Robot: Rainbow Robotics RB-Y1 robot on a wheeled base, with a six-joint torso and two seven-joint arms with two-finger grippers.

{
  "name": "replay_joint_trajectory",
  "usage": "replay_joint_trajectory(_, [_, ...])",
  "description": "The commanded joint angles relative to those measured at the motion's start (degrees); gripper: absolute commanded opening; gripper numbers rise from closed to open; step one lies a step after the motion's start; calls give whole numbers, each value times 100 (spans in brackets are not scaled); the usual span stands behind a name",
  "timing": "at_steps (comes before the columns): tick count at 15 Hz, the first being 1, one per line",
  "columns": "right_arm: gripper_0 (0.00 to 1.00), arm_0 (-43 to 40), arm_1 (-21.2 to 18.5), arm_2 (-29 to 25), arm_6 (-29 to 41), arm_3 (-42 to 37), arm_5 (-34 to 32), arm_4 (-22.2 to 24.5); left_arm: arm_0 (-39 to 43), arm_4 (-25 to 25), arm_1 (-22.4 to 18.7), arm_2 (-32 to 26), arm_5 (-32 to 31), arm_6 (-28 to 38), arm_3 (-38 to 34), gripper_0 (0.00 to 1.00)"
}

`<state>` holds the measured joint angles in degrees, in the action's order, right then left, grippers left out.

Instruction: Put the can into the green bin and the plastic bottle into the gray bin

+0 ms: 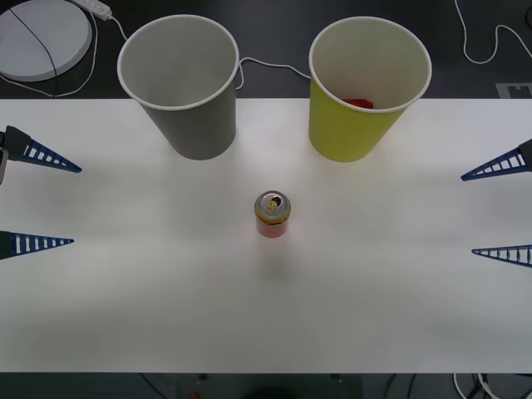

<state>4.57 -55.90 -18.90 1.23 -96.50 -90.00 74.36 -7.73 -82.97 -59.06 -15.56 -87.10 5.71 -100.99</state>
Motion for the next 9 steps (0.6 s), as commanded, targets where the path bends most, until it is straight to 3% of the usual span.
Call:
replay_joint_trajectory(1, [100,0,0,0,0,0,0,0,0,0,0,0,0,0,0,100])
replay_joint_trajectory(9, [100,-18,132,141,-18,79,0,-18,0,0,0,0,0,0,0,100])
